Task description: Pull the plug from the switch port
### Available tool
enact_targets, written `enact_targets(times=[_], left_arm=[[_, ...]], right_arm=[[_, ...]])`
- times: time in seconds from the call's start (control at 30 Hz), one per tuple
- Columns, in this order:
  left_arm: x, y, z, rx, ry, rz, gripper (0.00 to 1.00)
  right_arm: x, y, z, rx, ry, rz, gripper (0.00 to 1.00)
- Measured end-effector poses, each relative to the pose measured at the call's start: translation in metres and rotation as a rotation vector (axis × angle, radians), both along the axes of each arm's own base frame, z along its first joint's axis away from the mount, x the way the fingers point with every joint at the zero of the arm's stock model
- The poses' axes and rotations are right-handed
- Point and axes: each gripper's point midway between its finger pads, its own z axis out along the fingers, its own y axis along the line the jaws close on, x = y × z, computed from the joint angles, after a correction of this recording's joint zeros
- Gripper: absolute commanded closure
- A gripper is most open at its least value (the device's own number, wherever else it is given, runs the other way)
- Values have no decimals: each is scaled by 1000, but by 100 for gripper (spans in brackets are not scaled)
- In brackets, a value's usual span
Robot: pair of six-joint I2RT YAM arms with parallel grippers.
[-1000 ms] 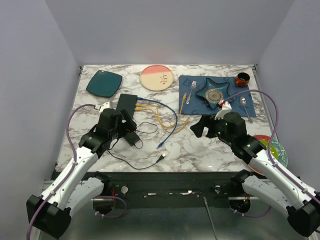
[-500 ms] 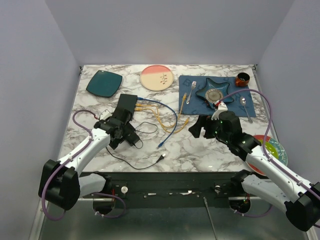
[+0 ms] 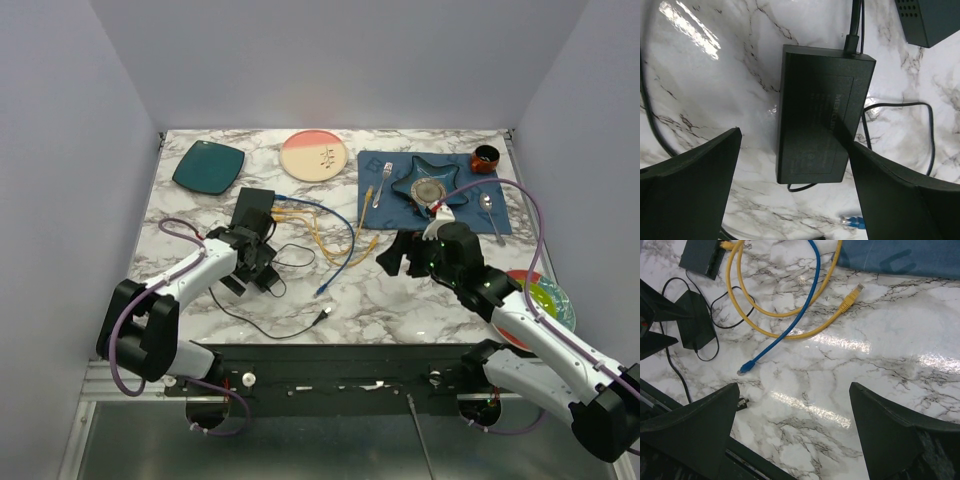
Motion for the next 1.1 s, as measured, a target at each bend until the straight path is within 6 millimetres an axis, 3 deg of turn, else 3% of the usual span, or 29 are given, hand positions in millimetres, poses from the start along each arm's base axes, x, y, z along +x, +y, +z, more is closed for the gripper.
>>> enact_targets(times=[0.17,0.23,0.33,0.43,0.53,0.57,0.67,0.9,1.1], left_arm=[[6,-3,-6,-4,-3,9,1],[8,-3,-13,8,17,9,6],[8,-2,-24,24,48,10,18],[7,2,-27,29,56,16,38],[7,8,-27,28,52,32,60],[6,13,-26,30,52,39,72],[-2,29,-21,29,49,78,83],[1,95,28,34,-73,248,83],[6,149,35,71,-32,385,79]], right_arm=[[-2,-1,-6,-2,11,0,0],[-3,-1,-8,-3,17,1,0],[-4,-1,-11,-1,26,1,0],[-5,-1,-13,-2,29,1,0],[-6,-1,-17,-5,36,1,0],[-6,-2,-19,-6,39,1,0],[-7,-2,-21,-7,44,1,0],[-7,0,-21,7,43,6,0],[-8,5,-20,29,50,14,0]])
